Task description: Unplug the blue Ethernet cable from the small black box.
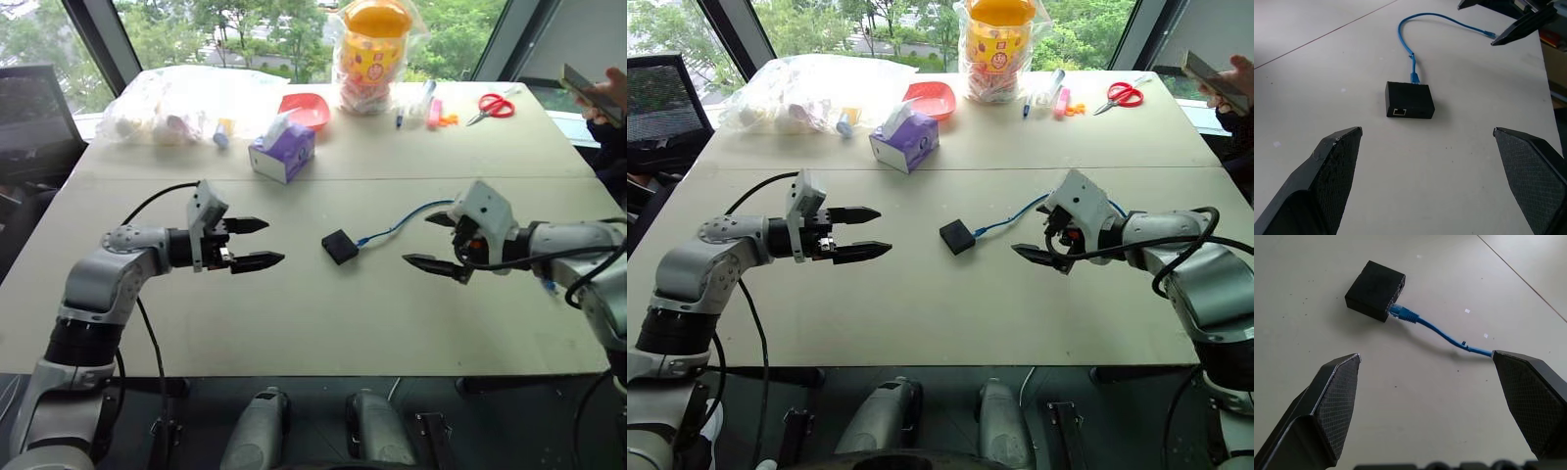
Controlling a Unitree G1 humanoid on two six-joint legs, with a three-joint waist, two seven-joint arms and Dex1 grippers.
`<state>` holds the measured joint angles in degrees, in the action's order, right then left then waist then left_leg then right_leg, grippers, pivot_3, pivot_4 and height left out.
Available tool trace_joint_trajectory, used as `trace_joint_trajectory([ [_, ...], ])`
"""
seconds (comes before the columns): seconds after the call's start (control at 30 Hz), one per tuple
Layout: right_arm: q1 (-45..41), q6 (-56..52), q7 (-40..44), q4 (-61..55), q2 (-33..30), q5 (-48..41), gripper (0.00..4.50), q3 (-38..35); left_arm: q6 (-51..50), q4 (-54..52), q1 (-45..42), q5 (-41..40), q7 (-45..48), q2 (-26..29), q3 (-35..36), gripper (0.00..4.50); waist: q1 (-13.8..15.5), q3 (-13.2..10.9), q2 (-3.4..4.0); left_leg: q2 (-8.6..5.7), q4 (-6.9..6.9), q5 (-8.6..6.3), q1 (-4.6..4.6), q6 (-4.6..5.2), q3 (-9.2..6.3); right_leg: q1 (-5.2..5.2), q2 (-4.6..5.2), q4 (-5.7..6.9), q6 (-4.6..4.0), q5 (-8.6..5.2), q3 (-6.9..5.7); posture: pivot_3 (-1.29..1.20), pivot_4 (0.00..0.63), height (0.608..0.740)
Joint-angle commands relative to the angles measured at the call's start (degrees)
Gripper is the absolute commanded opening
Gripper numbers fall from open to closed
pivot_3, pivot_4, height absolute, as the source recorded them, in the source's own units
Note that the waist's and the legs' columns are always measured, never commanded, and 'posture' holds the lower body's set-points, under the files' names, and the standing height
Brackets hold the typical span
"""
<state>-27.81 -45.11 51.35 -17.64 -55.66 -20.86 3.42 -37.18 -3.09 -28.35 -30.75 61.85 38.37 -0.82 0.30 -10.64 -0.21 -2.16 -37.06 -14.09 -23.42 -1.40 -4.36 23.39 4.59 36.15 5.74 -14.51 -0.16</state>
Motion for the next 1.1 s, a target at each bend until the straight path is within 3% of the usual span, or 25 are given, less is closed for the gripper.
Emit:
trace_joint_trajectory([
  [0.03,-8.01,6.24,6.53,7.68,-0.24,5.99,4.50,7.91,0.27,-0.89,-1.33,-0.56,0.16,0.13,0.90,4.48,-0.34,0.00,0.00,0.00,0.00,0.00,0.00,0.00,0.03,0.01,-0.01,0.00,0.03,0.02,0.00,0.00,0.150,0.740],
  [0.2,-18.42,13.85,13.19,21.36,4.64,13.56,4.50,17.49,0.39,-0.97,-1.66,-0.28,0.44,0.00,0.44,4.48,-1.10,-0.01,0.00,-0.01,0.02,0.00,0.00,0.00,0.03,0.02,0.00,0.00,0.09,0.05,0.00,0.00,0.150,0.740],
  [0.37,-27.90,23.69,17.53,39.21,13.37,21.83,4.50,25.18,0.49,-1.90,-0.91,-0.21,-0.12,0.22,0.94,4.48,-1.39,-0.02,0.00,0.00,0.05,0.02,0.00,-0.03,0.05,0.11,-0.04,0.09,0.18,0.10,0.02,0.00,0.150,0.740],
  [0.7,-40.31,38.46,19.22,74.05,27.19,31.54,4.50,27.79,-0.63,-6.23,2.41,-1.38,-2.81,0.32,2.71,4.48,-1.52,-0.03,0.00,-0.08,0.06,0.05,0.03,-0.10,0.02,0.10,-0.01,0.13,0.26,0.18,0.06,0.00,0.150,0.740],
  [0.8,-42.25,39.61,21.40,78.56,29.87,32.45,3.64,27.12,-0.67,-6.83,2.93,-1.52,-3.51,0.26,2.85,4.50,-1.61,-0.03,0.00,-0.07,0.07,0.08,0.08,-0.14,0.00,0.09,-0.05,0.20,0.25,0.18,0.06,0.00,0.150,0.740],
  [1.03,-42.06,39.94,26.24,77.25,32.58,32.98,0.26,25.15,-0.97,-5.47,2.11,-1.65,-4.16,-0.11,3.06,4.50,-2.50,-0.03,0.00,-0.08,0.06,0.20,0.17,-0.35,-0.09,0.09,-0.10,0.46,0.21,0.21,0.06,0.00,0.150,0.740],
  [1.1,-39.78,41.23,24.44,71.82,31.15,33.49,0.05,24.44,-1.29,-4.81,1.68,-1.82,-3.81,-0.25,2.61,4.50,-2.69,-0.03,0.00,-0.09,0.05,0.21,0.18,-0.38,-0.11,0.16,-0.09,0.67,0.21,0.21,0.07,0.00,0.150,0.740],
])
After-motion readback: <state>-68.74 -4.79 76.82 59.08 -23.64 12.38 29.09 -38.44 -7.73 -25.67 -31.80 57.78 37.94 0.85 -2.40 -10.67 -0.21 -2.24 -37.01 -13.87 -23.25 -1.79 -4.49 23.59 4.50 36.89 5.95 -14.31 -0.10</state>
